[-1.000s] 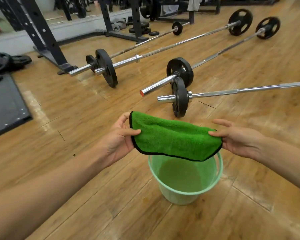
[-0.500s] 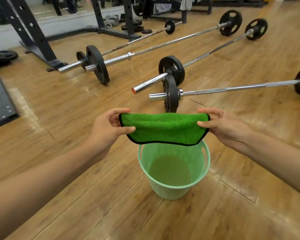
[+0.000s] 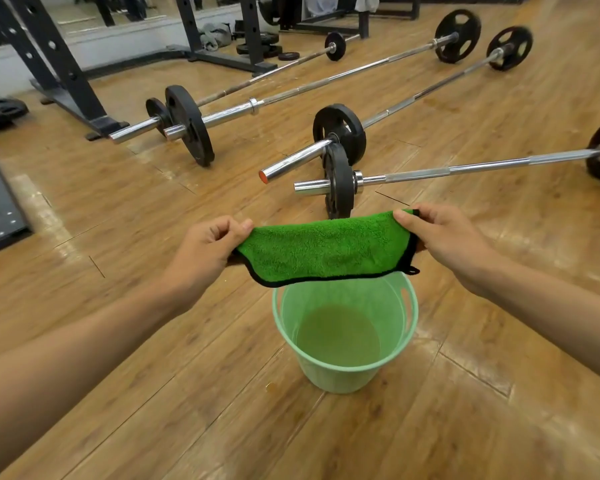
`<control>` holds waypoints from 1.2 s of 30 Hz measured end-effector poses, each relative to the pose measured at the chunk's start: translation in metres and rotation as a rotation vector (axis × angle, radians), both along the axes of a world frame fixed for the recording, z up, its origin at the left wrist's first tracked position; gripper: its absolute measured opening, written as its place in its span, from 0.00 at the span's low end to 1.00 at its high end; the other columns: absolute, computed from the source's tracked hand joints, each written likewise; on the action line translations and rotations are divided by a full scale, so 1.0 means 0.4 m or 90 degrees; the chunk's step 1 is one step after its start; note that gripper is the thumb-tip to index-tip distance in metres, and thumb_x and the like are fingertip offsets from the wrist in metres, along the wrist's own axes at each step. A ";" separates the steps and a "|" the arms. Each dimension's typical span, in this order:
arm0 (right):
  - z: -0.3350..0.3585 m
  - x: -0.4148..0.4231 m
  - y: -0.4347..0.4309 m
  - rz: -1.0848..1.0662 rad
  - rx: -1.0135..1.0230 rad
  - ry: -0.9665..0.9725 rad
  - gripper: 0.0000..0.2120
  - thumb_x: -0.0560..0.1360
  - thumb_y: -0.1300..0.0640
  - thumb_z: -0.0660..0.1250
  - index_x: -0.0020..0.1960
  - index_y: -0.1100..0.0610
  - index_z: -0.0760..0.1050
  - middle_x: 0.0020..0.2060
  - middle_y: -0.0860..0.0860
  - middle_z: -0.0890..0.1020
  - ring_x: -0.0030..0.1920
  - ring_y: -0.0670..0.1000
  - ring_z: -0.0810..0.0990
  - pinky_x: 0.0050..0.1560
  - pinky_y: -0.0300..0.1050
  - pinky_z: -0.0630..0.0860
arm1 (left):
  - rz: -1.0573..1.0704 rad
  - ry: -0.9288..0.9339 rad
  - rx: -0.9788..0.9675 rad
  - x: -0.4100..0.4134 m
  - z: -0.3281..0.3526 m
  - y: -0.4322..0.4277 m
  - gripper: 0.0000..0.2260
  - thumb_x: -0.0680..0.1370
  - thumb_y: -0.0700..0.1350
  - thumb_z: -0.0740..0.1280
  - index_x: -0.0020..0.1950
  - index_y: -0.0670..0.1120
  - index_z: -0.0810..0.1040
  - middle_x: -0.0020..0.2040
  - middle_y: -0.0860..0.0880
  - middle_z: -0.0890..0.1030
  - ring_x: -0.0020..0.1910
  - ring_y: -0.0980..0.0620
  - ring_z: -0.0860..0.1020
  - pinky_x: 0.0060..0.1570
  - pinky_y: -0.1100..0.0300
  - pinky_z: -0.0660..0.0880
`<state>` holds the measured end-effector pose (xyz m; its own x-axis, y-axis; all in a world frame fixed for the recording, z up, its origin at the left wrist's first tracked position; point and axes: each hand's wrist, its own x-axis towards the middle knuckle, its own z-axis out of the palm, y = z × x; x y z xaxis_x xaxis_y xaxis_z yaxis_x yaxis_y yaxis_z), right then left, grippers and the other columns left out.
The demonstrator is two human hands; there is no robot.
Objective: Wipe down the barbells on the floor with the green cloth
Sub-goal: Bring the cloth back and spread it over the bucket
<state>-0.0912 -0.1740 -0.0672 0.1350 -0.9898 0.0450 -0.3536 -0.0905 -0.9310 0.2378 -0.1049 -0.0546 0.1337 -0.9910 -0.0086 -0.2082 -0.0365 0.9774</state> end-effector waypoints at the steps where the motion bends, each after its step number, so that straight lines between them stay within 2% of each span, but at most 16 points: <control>1: 0.004 0.011 0.008 -0.001 0.012 -0.013 0.15 0.83 0.51 0.68 0.51 0.63 0.82 0.39 0.62 0.80 0.39 0.52 0.78 0.41 0.51 0.78 | 0.007 -0.001 0.013 -0.015 -0.002 0.004 0.14 0.83 0.48 0.66 0.39 0.44 0.75 0.32 0.51 0.79 0.32 0.54 0.80 0.39 0.58 0.82; 4: 0.026 0.057 0.041 0.013 0.059 -0.018 0.15 0.81 0.53 0.70 0.50 0.67 0.81 0.36 0.57 0.79 0.33 0.50 0.79 0.29 0.41 0.76 | -0.006 0.004 0.068 -0.068 -0.001 0.019 0.13 0.84 0.47 0.66 0.41 0.44 0.72 0.31 0.49 0.80 0.29 0.52 0.80 0.29 0.57 0.80; 9: 0.067 0.145 0.118 0.143 0.116 -0.039 0.11 0.80 0.58 0.72 0.50 0.67 0.82 0.34 0.59 0.84 0.30 0.50 0.81 0.28 0.40 0.78 | -0.110 0.048 0.112 -0.139 0.004 0.039 0.11 0.84 0.46 0.66 0.44 0.43 0.74 0.36 0.45 0.84 0.32 0.51 0.83 0.31 0.59 0.80; 12: 0.071 0.178 0.147 0.213 0.124 -0.019 0.08 0.81 0.60 0.70 0.52 0.66 0.83 0.37 0.59 0.84 0.34 0.50 0.81 0.31 0.40 0.80 | -0.112 0.113 0.139 -0.165 0.010 0.046 0.17 0.82 0.57 0.64 0.45 0.43 0.77 0.38 0.45 0.84 0.36 0.50 0.84 0.35 0.57 0.81; 14: 0.079 0.183 0.151 0.240 0.079 0.071 0.10 0.82 0.59 0.66 0.53 0.64 0.84 0.37 0.55 0.78 0.35 0.44 0.77 0.35 0.38 0.77 | -0.107 0.143 0.149 -0.163 0.013 0.051 0.24 0.74 0.64 0.70 0.47 0.42 0.78 0.42 0.43 0.86 0.39 0.48 0.85 0.38 0.55 0.82; 17: 0.096 0.169 0.143 0.275 0.048 0.139 0.17 0.82 0.58 0.63 0.54 0.40 0.86 0.40 0.46 0.71 0.37 0.36 0.73 0.43 0.33 0.67 | -0.083 0.118 0.126 -0.146 -0.003 0.053 0.17 0.72 0.49 0.79 0.48 0.41 0.76 0.43 0.44 0.85 0.42 0.49 0.86 0.41 0.56 0.82; 19: 0.099 0.149 0.136 0.299 0.040 0.143 0.18 0.82 0.59 0.64 0.58 0.37 0.84 0.42 0.47 0.69 0.40 0.36 0.71 0.46 0.30 0.66 | -0.068 0.135 0.116 -0.147 -0.012 0.050 0.08 0.77 0.35 0.73 0.47 0.42 0.74 0.43 0.43 0.81 0.41 0.50 0.84 0.42 0.56 0.82; 22: 0.082 0.136 0.136 0.330 -0.007 0.147 0.19 0.82 0.61 0.65 0.60 0.39 0.84 0.46 0.47 0.70 0.44 0.38 0.72 0.51 0.28 0.67 | -0.091 0.238 0.108 -0.159 -0.017 0.044 0.13 0.76 0.28 0.63 0.41 0.45 0.71 0.38 0.45 0.77 0.36 0.52 0.77 0.39 0.59 0.79; 24: 0.064 0.138 0.123 0.216 -0.037 0.095 0.12 0.82 0.58 0.67 0.60 0.43 0.81 0.49 0.47 0.76 0.46 0.37 0.75 0.50 0.30 0.71 | -0.137 0.311 0.103 -0.167 -0.013 0.041 0.12 0.70 0.29 0.64 0.37 0.47 0.71 0.35 0.48 0.74 0.34 0.53 0.74 0.36 0.60 0.78; 25: 0.056 0.136 0.113 0.146 0.010 0.063 0.08 0.81 0.51 0.69 0.60 0.44 0.79 0.51 0.47 0.78 0.49 0.38 0.77 0.50 0.33 0.73 | -0.159 0.339 0.105 -0.170 -0.011 0.041 0.11 0.67 0.31 0.63 0.35 0.48 0.71 0.35 0.48 0.73 0.34 0.53 0.73 0.36 0.60 0.78; 27: 0.044 0.122 0.098 0.121 0.195 0.017 0.22 0.73 0.33 0.70 0.61 0.45 0.76 0.56 0.48 0.83 0.58 0.45 0.82 0.61 0.44 0.76 | -0.197 0.391 0.115 -0.174 -0.008 0.038 0.10 0.65 0.31 0.61 0.36 0.47 0.72 0.37 0.47 0.73 0.35 0.51 0.73 0.36 0.57 0.79; 28: 0.034 0.111 0.096 0.150 0.289 -0.029 0.27 0.70 0.32 0.70 0.62 0.46 0.77 0.57 0.50 0.85 0.59 0.50 0.83 0.65 0.49 0.76 | -0.220 0.419 0.127 -0.175 -0.009 0.035 0.11 0.65 0.31 0.61 0.39 0.46 0.72 0.39 0.45 0.74 0.36 0.50 0.75 0.38 0.55 0.81; 29: 0.030 0.101 0.097 0.175 0.349 -0.103 0.26 0.70 0.36 0.71 0.62 0.50 0.79 0.56 0.52 0.86 0.59 0.52 0.84 0.65 0.50 0.77 | -0.244 0.441 0.141 -0.178 -0.007 0.033 0.12 0.65 0.31 0.61 0.43 0.45 0.73 0.41 0.44 0.76 0.38 0.49 0.77 0.40 0.53 0.82; 32: 0.030 0.071 0.101 0.149 0.358 -0.266 0.21 0.70 0.55 0.73 0.61 0.61 0.82 0.53 0.55 0.86 0.53 0.52 0.85 0.55 0.44 0.82 | -0.234 0.419 0.182 -0.205 -0.014 0.019 0.13 0.74 0.30 0.61 0.54 0.43 0.73 0.47 0.42 0.80 0.40 0.48 0.81 0.42 0.52 0.84; 34: 0.015 0.034 0.095 0.071 0.344 -0.336 0.24 0.68 0.59 0.73 0.64 0.62 0.80 0.53 0.56 0.85 0.51 0.53 0.84 0.51 0.46 0.82 | -0.149 0.365 0.197 -0.232 -0.023 0.001 0.13 0.80 0.28 0.57 0.57 0.43 0.73 0.48 0.42 0.79 0.38 0.49 0.82 0.38 0.54 0.83; 36: -0.004 -0.006 0.100 0.015 0.321 -0.383 0.19 0.71 0.62 0.72 0.62 0.59 0.79 0.47 0.52 0.85 0.44 0.51 0.84 0.45 0.45 0.83 | -0.103 0.325 0.204 -0.261 -0.041 -0.018 0.14 0.82 0.28 0.60 0.61 0.44 0.73 0.50 0.41 0.79 0.37 0.49 0.82 0.34 0.56 0.82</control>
<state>-0.0936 -0.1339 -0.0687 0.2508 -0.9072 -0.3378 0.2210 0.3934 -0.8924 0.1335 -0.1120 -0.0710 -0.1179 -0.9361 -0.3314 0.2546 -0.3510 0.9011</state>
